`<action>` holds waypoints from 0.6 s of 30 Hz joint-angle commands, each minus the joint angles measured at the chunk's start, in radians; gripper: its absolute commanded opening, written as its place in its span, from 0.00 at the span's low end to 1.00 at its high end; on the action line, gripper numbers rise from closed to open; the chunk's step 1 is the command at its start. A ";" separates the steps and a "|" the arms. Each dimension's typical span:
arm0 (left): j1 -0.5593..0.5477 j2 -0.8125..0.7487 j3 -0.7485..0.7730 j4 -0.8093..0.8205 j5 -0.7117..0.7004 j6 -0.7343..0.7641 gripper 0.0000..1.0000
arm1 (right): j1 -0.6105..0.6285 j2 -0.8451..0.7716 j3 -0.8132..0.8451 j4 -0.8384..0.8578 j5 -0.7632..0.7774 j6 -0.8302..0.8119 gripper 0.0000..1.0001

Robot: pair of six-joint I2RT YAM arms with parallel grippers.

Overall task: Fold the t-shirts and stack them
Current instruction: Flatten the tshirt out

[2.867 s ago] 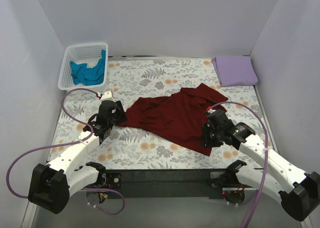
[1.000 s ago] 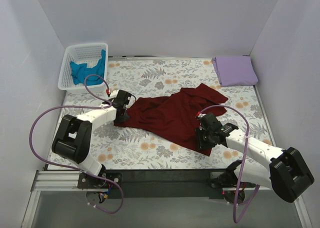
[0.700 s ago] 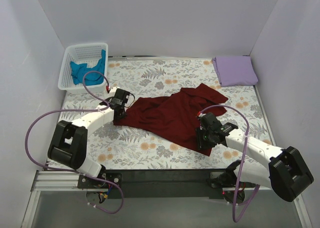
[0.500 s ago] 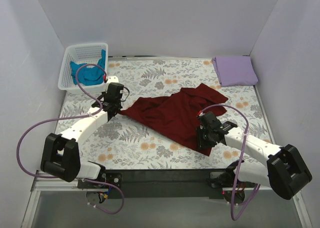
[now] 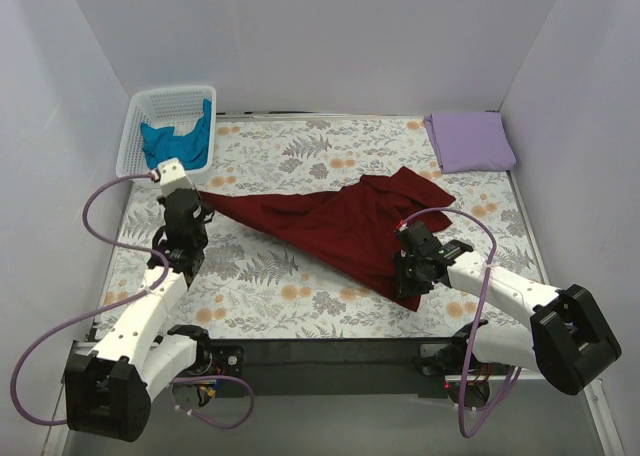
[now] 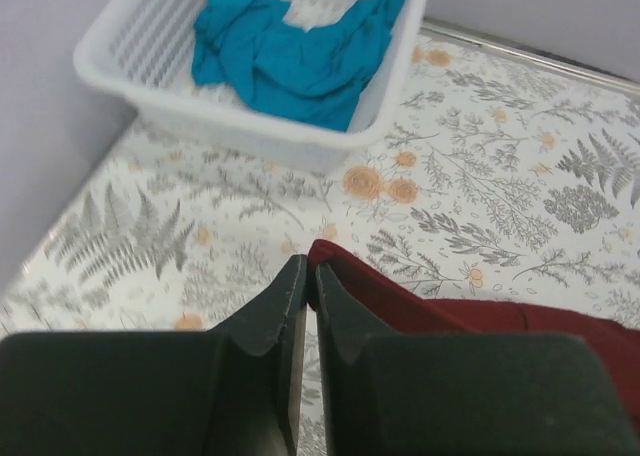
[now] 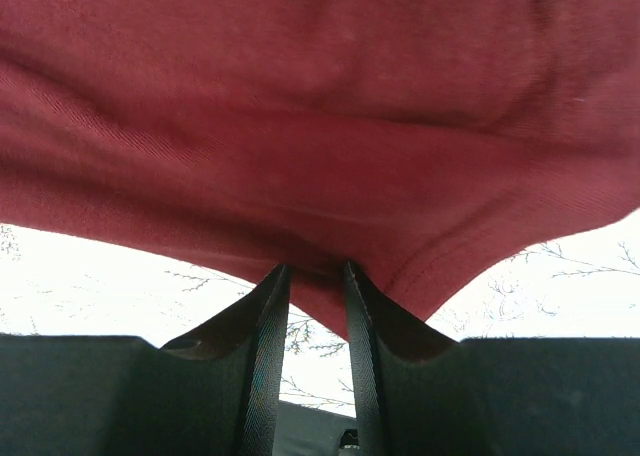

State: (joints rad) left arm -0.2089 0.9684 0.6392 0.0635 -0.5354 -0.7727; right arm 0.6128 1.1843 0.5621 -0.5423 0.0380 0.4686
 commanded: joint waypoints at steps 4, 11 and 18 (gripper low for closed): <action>0.089 -0.060 -0.139 -0.177 -0.083 -0.511 0.15 | -0.012 0.023 -0.036 -0.025 0.100 -0.013 0.36; 0.098 -0.178 -0.170 -0.294 -0.154 -0.705 0.41 | -0.012 0.002 -0.027 -0.034 0.091 -0.013 0.35; 0.097 -0.080 -0.053 -0.267 0.255 -0.442 0.44 | -0.013 -0.120 0.047 -0.021 -0.012 -0.045 0.36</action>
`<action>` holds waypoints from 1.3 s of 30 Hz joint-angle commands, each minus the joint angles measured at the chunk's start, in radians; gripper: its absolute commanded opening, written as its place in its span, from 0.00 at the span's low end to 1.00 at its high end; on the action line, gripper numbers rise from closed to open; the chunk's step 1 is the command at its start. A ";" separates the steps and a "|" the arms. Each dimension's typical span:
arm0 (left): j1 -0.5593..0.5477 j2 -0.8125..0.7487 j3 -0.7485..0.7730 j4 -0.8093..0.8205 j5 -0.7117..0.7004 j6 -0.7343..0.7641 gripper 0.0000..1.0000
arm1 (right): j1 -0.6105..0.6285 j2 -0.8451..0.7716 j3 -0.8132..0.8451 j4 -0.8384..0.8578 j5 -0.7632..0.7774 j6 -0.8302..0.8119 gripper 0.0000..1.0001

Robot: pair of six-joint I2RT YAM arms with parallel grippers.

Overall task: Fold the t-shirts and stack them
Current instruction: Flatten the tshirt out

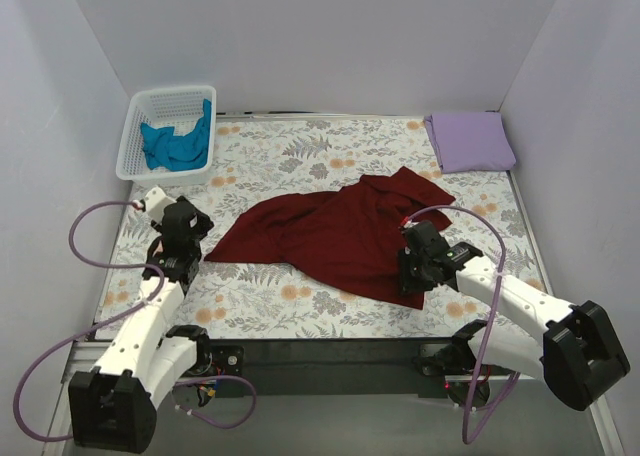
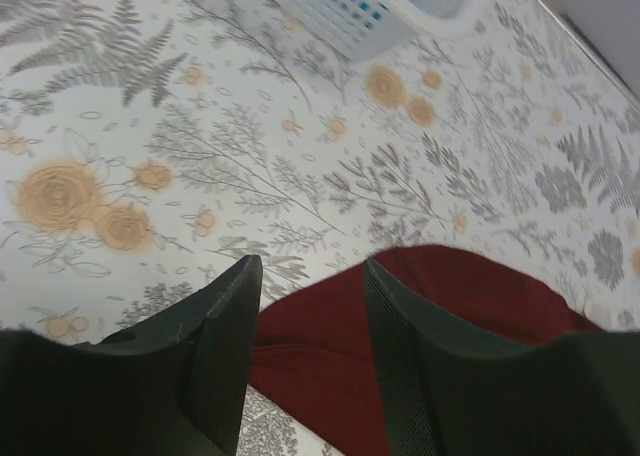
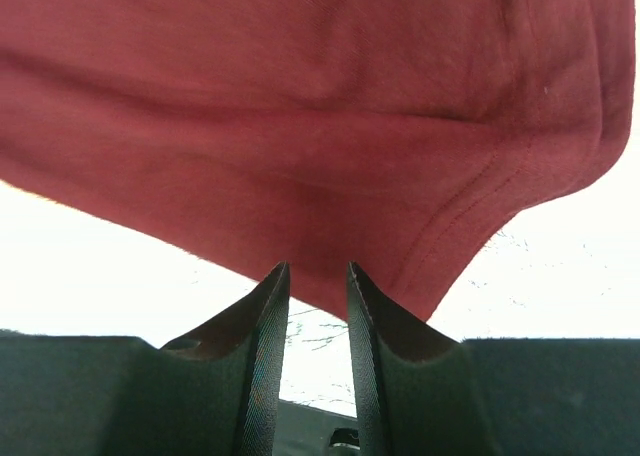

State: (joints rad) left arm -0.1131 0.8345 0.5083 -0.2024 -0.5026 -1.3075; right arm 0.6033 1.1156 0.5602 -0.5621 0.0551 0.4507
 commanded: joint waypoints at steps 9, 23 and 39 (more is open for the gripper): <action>-0.159 0.299 0.220 -0.118 0.446 0.162 0.52 | 0.000 -0.011 0.138 0.183 -0.256 -0.084 0.38; -0.349 0.695 0.438 -0.293 0.219 0.033 0.50 | 0.003 -0.017 0.034 0.222 -0.297 -0.066 0.40; -0.392 0.770 0.483 -0.357 0.165 -0.024 0.07 | 0.001 -0.037 -0.009 0.252 -0.308 -0.073 0.40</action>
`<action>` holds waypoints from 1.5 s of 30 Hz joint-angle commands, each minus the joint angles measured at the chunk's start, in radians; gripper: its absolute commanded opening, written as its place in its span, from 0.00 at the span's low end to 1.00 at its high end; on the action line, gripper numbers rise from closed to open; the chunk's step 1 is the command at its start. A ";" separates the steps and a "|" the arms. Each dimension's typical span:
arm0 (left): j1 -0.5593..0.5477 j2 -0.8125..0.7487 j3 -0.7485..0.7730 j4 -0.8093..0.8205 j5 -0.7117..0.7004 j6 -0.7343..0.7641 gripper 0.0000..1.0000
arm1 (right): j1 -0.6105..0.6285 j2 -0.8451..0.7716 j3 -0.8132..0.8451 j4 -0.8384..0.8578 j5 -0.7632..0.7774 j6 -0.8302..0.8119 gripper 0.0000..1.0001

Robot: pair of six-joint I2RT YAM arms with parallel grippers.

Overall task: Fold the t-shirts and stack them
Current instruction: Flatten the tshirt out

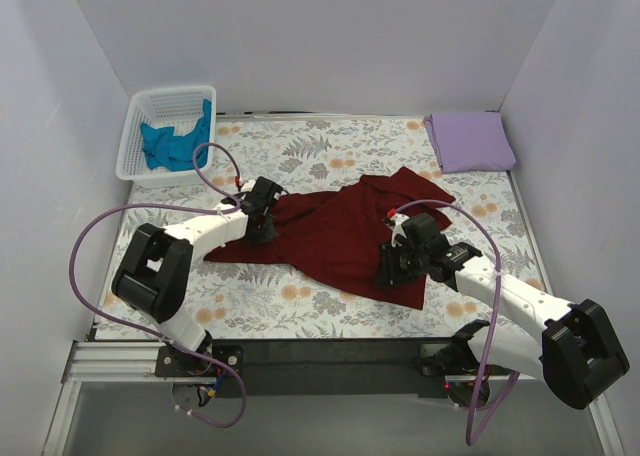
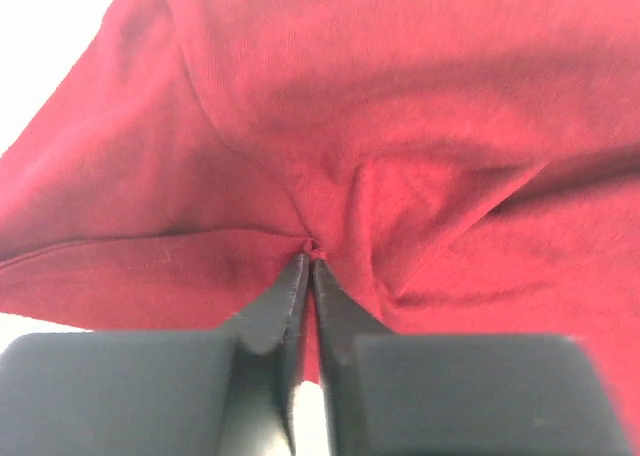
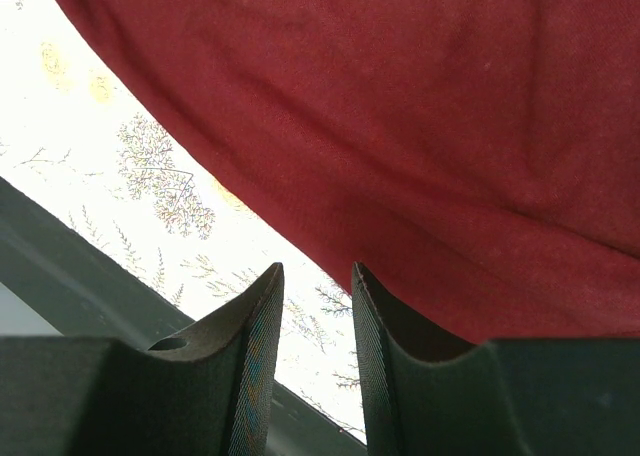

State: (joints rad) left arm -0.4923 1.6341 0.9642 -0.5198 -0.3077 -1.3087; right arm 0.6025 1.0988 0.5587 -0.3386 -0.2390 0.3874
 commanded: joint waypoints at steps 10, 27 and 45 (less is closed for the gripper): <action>-0.040 -0.333 -0.065 -0.383 -0.047 -0.199 0.00 | 0.000 -0.062 -0.019 0.029 -0.020 -0.012 0.40; -0.054 -0.678 -0.203 -0.568 0.183 -0.327 0.47 | 0.002 0.007 0.018 0.020 -0.036 -0.056 0.41; 0.161 -0.186 -0.125 -0.069 0.065 -0.043 0.51 | -0.024 0.090 0.043 -0.240 0.285 0.060 0.43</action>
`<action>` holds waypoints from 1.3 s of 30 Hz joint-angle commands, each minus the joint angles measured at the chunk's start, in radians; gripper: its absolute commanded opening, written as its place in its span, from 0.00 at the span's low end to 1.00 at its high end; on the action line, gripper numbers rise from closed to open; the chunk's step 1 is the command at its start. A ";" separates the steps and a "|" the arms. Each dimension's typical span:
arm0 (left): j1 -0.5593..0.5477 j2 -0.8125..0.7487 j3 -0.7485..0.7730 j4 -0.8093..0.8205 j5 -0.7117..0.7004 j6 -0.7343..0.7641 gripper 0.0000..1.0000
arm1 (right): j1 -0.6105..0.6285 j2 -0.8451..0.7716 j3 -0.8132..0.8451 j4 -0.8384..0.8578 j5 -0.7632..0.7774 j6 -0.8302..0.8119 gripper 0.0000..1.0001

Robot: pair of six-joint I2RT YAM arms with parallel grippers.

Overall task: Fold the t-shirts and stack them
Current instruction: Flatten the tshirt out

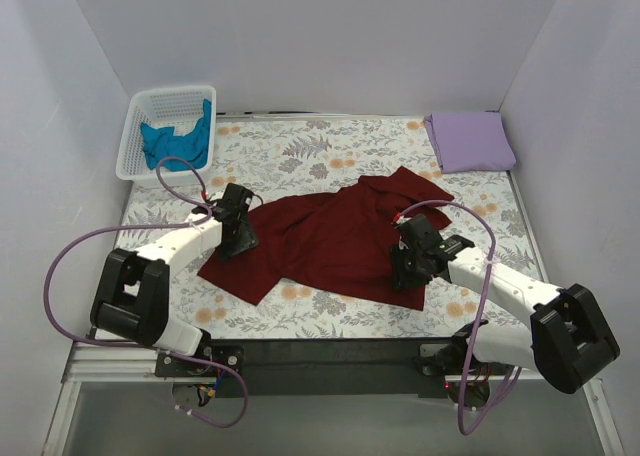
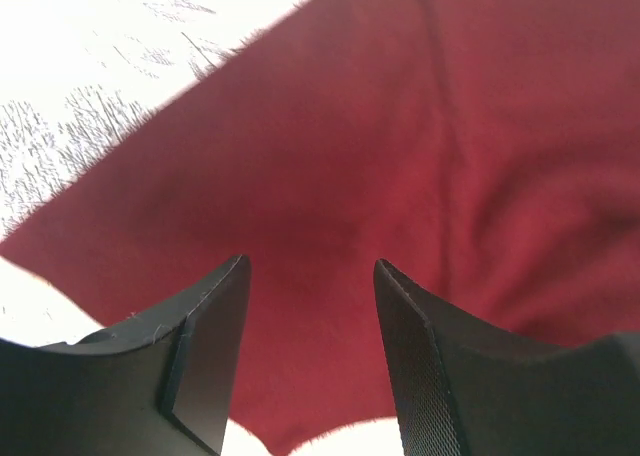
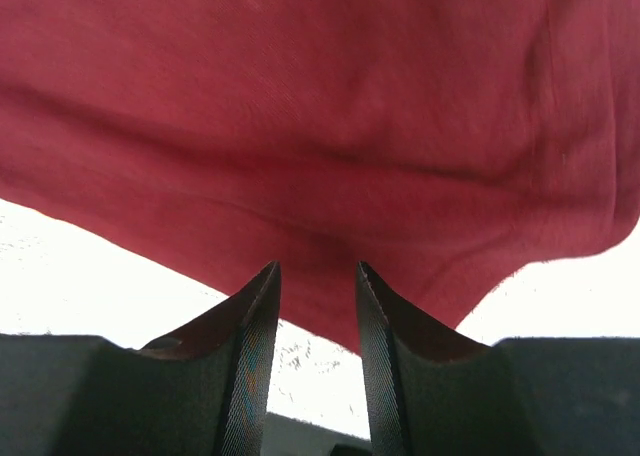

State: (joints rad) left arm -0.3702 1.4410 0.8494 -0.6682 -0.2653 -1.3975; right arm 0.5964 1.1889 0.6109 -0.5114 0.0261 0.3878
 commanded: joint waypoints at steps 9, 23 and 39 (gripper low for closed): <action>0.045 -0.030 -0.159 0.030 0.169 -0.040 0.51 | -0.147 -0.002 -0.131 -0.156 -0.144 0.157 0.39; -0.101 -0.342 -0.256 -0.073 0.419 -0.206 0.51 | -0.221 -0.253 0.102 -0.250 0.039 0.107 0.43; -0.098 0.312 0.404 0.093 0.169 0.166 0.47 | -0.222 0.187 0.236 0.122 -0.178 -0.043 0.40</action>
State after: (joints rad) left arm -0.4686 1.6615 1.1728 -0.6052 -0.0761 -1.3262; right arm 0.3752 1.3300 0.8139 -0.4507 -0.1387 0.3733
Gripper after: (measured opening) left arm 0.487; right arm 0.405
